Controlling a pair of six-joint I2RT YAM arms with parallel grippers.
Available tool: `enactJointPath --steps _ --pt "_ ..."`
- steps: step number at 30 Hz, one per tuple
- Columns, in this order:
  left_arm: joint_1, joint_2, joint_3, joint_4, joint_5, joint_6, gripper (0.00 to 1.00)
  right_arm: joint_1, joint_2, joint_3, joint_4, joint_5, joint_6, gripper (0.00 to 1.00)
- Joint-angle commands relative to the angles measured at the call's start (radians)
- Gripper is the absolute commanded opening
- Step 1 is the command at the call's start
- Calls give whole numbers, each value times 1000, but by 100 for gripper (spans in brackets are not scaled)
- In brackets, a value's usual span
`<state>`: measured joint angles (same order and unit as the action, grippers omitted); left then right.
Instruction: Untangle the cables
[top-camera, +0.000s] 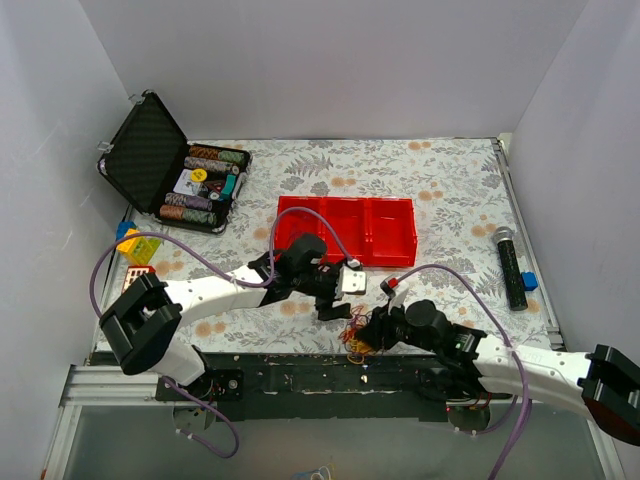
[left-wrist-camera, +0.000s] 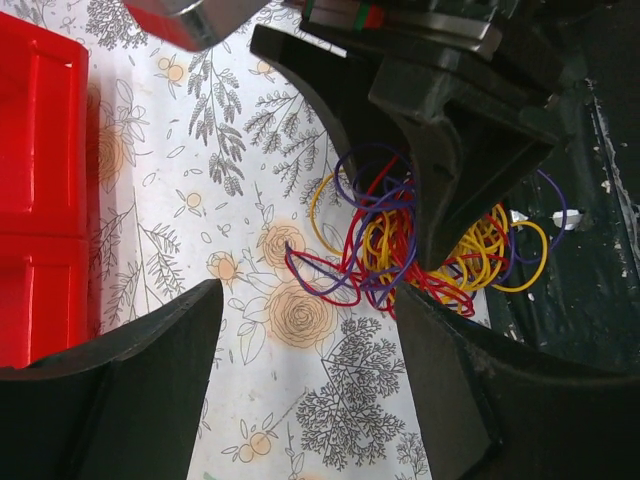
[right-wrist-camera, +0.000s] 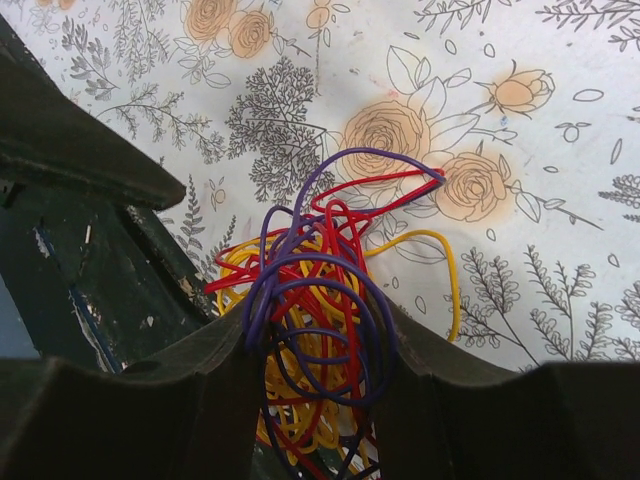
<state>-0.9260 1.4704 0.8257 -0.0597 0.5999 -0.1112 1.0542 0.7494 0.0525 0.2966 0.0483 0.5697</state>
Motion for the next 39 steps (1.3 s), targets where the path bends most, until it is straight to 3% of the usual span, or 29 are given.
enactJointPath --steps 1,8,18,21,27,32,39 --pt "-10 -5 3 -3 63 31 68 3 57 50 65 -37 -39 47" --pt "-14 -1 13 -126 121 88 69 4 73 64 78 -41 -47 46" --pt "-59 88 0 127 11 -32 61 3 71 61 84 -41 -37 43" --pt "-62 96 7 124 0 -19 51 3 53 53 76 -38 -36 42" --pt "-62 73 1 69 -49 4 11 3 16 35 55 -25 -31 41" --pt "-36 -13 -2 26 -146 -30 9 3 -4 11 47 -24 -21 41" --pt "7 -154 18 -71 -138 -123 10 3 14 -8 62 -27 -5 41"
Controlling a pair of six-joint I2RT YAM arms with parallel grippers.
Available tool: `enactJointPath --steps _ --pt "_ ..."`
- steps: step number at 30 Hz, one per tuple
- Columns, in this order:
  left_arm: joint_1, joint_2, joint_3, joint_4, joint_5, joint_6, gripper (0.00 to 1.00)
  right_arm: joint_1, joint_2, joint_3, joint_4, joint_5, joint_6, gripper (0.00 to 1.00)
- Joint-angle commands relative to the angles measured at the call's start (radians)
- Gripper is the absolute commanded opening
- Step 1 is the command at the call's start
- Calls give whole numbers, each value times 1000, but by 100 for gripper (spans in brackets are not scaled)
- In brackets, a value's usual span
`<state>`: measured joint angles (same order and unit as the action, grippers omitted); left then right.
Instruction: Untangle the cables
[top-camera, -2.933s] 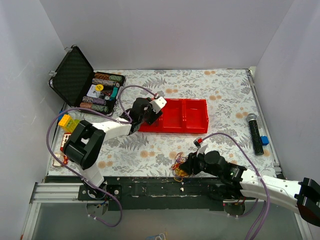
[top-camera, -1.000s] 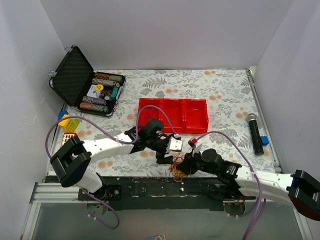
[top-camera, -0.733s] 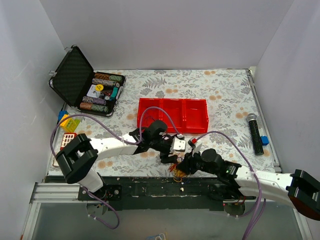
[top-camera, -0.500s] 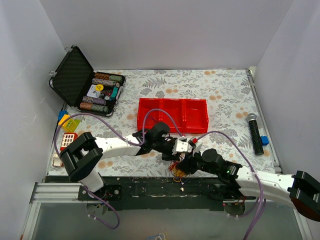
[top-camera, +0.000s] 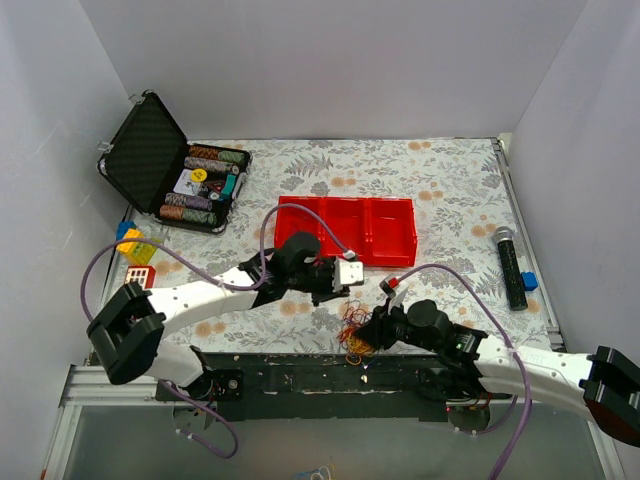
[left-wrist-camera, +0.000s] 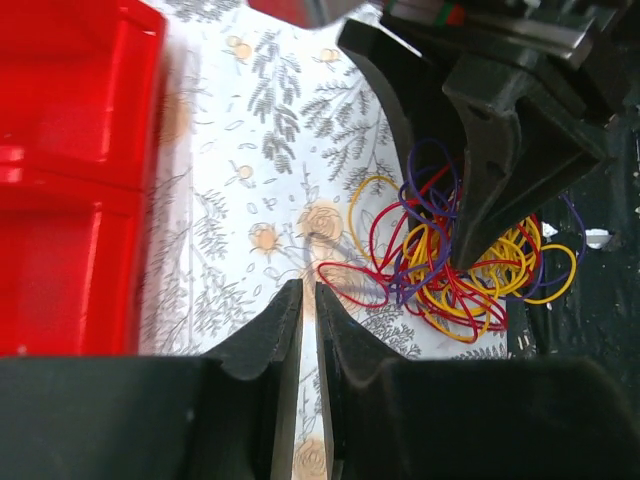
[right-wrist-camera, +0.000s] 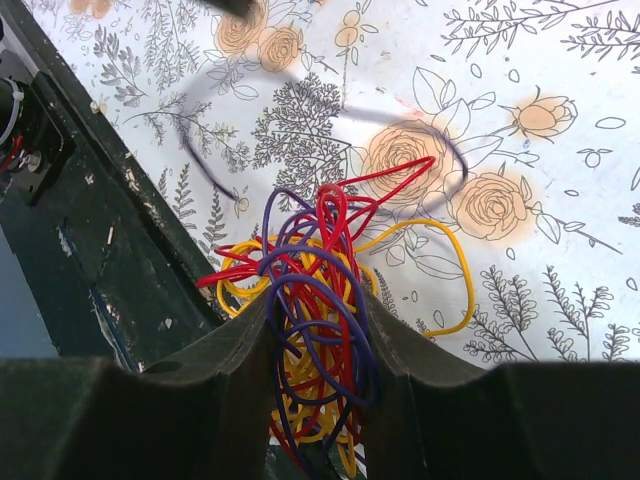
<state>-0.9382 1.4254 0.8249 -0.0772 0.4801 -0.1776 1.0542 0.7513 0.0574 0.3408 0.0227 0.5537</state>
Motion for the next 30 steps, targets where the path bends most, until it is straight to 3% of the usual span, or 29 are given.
enactJointPath --steps 1,4,7,10,11,15,20,22,30 --pt "19 -129 10 -55 -15 -65 10 3 22 -13 23 -3 12 41" --pt "19 -175 9 -55 -38 -89 0 3 43 -7 26 -6 12 41" --pt "22 -218 40 -50 -104 -144 0 3 54 -4 23 -9 11 41" --pt "22 -246 46 -107 -58 -145 0 3 49 1 20 -6 9 41" --pt "22 -246 36 -130 -29 -132 4 4 46 1 20 -3 8 41" --pt "22 -188 -39 -180 2 -74 38 4 48 5 21 -1 6 40" --pt "22 -111 -70 -199 72 -22 63 3 45 4 15 -12 12 40" --pt "22 -89 -63 -220 115 -7 68 3 31 1 12 -10 12 39" --pt "22 0 -38 -191 118 -85 72 3 -18 -19 10 3 5 39"
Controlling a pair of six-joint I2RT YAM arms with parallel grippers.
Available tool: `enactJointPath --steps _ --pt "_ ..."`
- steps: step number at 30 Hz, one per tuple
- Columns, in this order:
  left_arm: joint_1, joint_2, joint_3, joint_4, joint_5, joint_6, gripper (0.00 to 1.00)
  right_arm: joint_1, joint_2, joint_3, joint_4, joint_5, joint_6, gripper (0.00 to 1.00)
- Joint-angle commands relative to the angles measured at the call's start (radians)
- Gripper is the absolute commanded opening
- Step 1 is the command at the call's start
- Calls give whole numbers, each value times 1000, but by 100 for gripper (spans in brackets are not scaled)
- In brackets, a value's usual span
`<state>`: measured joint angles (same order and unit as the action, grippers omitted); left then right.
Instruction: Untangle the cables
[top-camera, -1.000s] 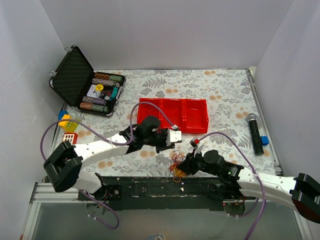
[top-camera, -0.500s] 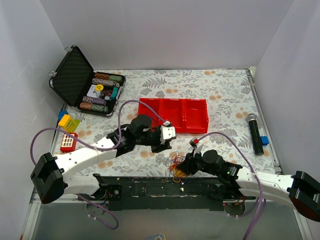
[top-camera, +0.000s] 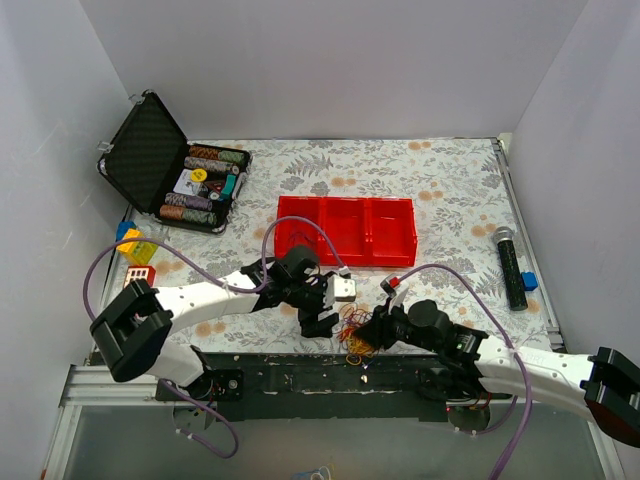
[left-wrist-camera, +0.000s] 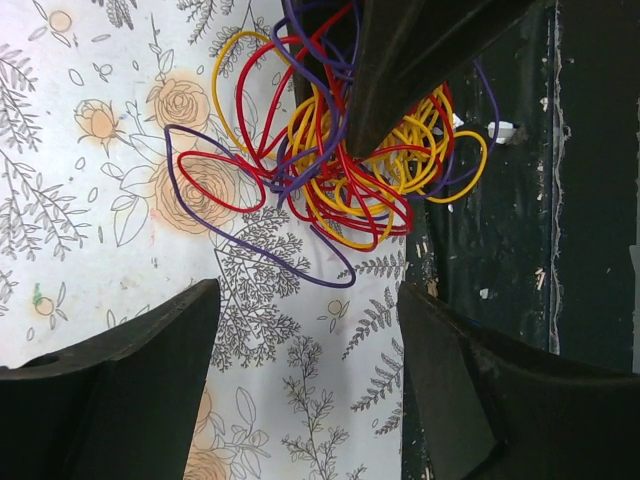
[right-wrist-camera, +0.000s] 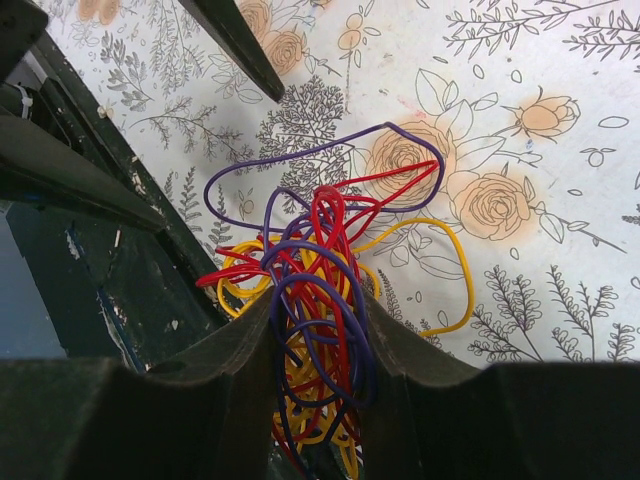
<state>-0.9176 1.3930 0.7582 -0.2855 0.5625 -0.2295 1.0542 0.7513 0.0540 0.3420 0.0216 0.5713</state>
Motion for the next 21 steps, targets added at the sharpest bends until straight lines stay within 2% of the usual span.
enactJointPath --steps 1,7,12,14,19,21 --pt "2 38 29 32 30 -42 72 3 -18 -17 9 5 -11 39" --pt "2 93 39 78 8 -64 69 3 -12 -19 20 5 -16 39" --pt "2 118 41 92 -3 -41 56 3 -10 -20 25 3 -16 38" --pt "2 121 39 111 -18 -42 47 3 -9 -22 22 1 -16 38" --pt "2 141 50 132 -61 -56 11 4 -9 -23 23 0 -14 38" --pt "2 138 46 146 -81 -45 0 3 -9 -22 25 0 -16 38"
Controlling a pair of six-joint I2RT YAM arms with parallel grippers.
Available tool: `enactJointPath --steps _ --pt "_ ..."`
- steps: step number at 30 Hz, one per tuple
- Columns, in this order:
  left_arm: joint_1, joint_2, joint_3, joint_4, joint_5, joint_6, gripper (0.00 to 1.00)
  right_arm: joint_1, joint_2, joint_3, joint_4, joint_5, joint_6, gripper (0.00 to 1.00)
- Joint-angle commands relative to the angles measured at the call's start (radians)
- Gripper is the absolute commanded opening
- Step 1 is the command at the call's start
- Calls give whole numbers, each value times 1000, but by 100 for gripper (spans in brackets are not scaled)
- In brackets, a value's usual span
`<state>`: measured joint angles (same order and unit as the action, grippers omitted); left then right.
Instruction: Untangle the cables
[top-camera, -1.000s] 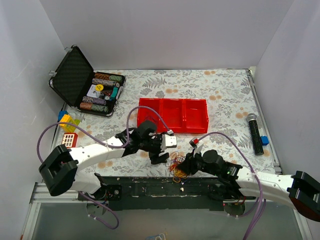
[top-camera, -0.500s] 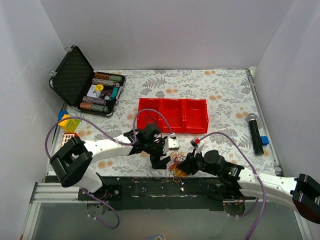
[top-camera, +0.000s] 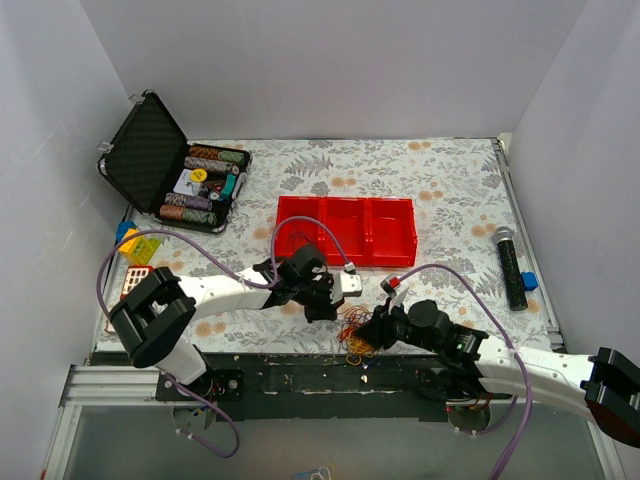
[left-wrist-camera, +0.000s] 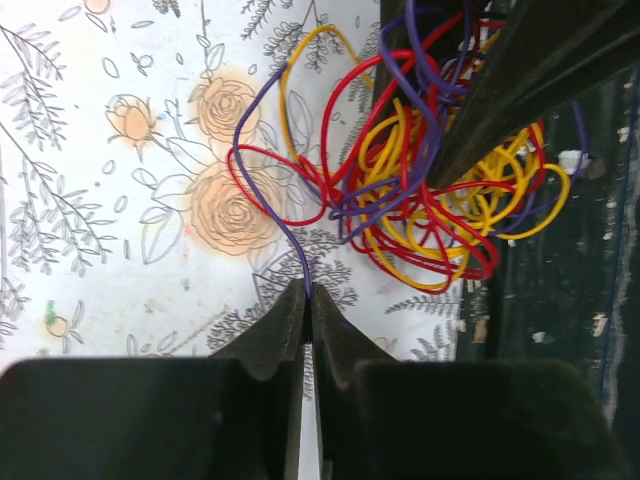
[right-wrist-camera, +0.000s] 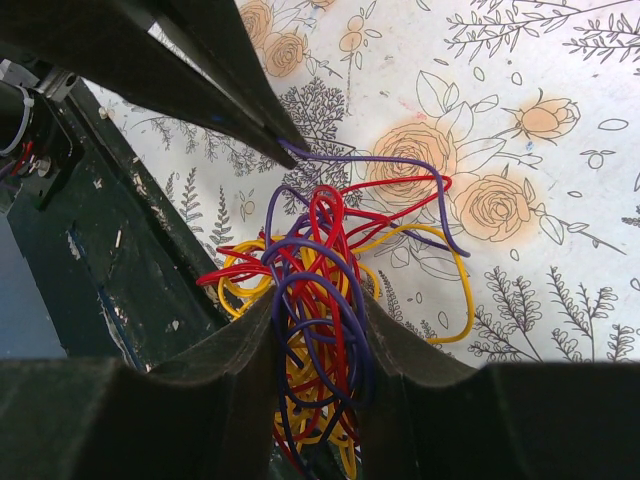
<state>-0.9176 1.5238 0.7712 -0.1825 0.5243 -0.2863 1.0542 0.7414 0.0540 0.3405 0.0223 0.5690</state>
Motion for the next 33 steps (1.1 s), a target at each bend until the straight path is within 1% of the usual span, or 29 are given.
enactJointPath --steps 1,4,8,12,14,16,19,22,25,27,30,33 --pt "2 4 31 44 -50 18 0 3 1 -22 25 -1 -15 38" --pt "2 -20 42 46 -111 16 0 3 6 -19 17 -1 -17 38" --pt "28 -74 106 40 -292 -2 0 3 12 -19 5 -4 -18 38" --pt "109 -158 233 81 -435 -5 0 3 16 -14 -6 -10 -23 44" --pt "144 -178 331 78 -467 -7 0 3 23 -2 -15 -12 -27 48" --pt "158 -203 422 61 -454 -4 0 3 30 20 -34 -7 -34 51" --pt "160 -250 500 19 -387 -7 0 3 30 62 -86 4 -46 57" --pt "161 -301 523 -6 -330 -42 0 3 4 118 -170 44 -58 66" --pt "161 -341 531 -24 -313 -53 0 3 -42 177 -247 68 -81 77" --pt "160 -364 539 -40 -302 -54 0 4 -71 239 -313 91 -106 81" --pt "160 -389 553 -64 -270 -59 0 3 -108 328 -411 116 -141 85" --pt "158 -396 582 -84 -247 -89 0 3 -132 406 -469 139 -176 87"
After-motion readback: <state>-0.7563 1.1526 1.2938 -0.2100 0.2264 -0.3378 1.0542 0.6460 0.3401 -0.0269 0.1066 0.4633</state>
